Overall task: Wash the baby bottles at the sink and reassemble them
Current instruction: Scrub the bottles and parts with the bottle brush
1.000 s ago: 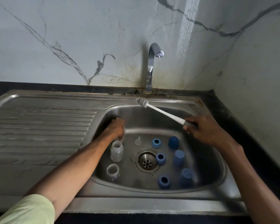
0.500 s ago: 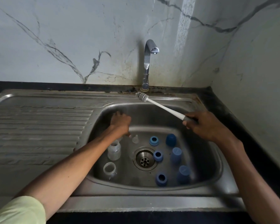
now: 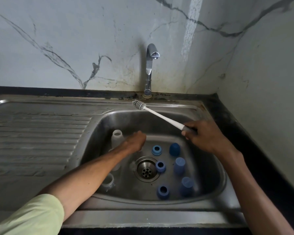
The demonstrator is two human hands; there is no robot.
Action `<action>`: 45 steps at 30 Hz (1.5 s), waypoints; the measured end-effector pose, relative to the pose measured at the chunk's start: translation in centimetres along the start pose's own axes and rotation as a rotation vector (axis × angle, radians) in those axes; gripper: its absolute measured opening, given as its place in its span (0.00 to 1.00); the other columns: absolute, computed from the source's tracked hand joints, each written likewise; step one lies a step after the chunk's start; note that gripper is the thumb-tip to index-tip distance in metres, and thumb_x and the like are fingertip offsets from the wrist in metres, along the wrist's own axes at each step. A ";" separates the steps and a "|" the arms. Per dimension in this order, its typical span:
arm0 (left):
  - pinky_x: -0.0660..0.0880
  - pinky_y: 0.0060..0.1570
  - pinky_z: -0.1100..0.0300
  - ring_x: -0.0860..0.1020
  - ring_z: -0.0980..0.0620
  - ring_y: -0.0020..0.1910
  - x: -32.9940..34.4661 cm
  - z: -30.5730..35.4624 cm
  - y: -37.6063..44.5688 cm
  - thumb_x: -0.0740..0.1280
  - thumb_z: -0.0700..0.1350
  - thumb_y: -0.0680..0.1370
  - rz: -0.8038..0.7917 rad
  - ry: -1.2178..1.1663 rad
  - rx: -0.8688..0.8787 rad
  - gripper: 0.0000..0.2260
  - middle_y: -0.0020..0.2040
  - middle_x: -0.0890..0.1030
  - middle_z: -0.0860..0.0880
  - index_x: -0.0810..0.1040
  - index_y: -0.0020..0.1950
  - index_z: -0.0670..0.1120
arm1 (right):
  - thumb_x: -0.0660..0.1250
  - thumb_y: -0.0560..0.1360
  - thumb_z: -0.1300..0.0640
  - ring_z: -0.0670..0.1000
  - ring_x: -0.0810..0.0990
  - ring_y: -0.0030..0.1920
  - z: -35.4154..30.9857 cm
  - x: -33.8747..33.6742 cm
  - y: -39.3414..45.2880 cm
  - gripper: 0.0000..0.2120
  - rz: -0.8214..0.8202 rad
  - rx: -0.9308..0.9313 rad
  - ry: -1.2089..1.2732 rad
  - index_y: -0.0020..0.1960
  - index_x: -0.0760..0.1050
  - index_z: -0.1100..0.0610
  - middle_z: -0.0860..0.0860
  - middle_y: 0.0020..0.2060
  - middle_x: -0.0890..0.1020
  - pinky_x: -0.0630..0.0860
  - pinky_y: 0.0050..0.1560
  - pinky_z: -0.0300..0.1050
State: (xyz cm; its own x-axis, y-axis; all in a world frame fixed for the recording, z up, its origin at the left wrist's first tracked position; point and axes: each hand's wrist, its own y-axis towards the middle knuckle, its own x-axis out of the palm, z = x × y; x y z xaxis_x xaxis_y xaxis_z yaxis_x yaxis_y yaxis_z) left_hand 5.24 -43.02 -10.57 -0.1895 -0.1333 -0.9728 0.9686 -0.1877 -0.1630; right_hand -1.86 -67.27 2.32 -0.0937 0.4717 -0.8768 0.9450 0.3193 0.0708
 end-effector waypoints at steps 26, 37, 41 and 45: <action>0.82 0.47 0.61 0.85 0.51 0.41 -8.4 -7.1 -12.2 0.69 0.26 0.74 0.621 -1.555 -0.033 0.15 0.41 0.86 0.46 0.78 0.61 0.32 | 0.69 0.76 0.61 0.53 0.77 0.58 -0.8 0.0 -0.7 0.19 0.024 0.010 -0.086 0.66 0.76 0.50 0.53 0.57 0.81 0.72 0.63 0.49; 0.82 0.52 0.54 0.85 0.47 0.49 -7.4 -7.2 -12.4 0.78 0.41 0.62 0.574 -1.273 0.010 0.13 0.46 0.87 0.47 0.87 0.45 0.48 | 0.66 0.78 0.62 0.48 0.71 0.52 -1.3 0.2 -1.5 0.17 -0.018 -0.034 -0.184 0.65 0.76 0.53 0.51 0.53 0.73 0.63 0.55 0.38; 0.83 0.47 0.59 0.86 0.47 0.44 -7.4 -7.5 -12.5 0.77 0.35 0.67 0.519 -1.251 0.002 0.14 0.46 0.86 0.45 0.84 0.52 0.42 | 0.60 0.81 0.61 0.47 0.70 0.50 -1.6 0.6 -1.6 0.13 -0.082 -0.062 -0.184 0.62 0.77 0.53 0.53 0.54 0.77 0.64 0.52 0.39; 0.82 0.45 0.63 0.86 0.49 0.41 -7.0 -7.5 -12.5 0.75 0.31 0.70 0.455 -1.248 0.000 0.14 0.44 0.86 0.47 0.83 0.54 0.39 | 0.59 0.80 0.62 0.51 0.76 0.52 -1.2 0.7 -1.5 0.12 -0.146 -0.006 -0.126 0.52 0.75 0.47 0.50 0.51 0.79 0.71 0.55 0.47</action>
State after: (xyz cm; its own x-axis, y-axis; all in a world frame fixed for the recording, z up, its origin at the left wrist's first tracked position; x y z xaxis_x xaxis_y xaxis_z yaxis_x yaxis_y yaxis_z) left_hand -4.30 -32.42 -2.98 0.1297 -0.9820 -0.1376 0.9847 0.1113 0.1341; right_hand -3.74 -66.49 2.16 -0.1892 0.3136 -0.9305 0.9223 0.3819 -0.0588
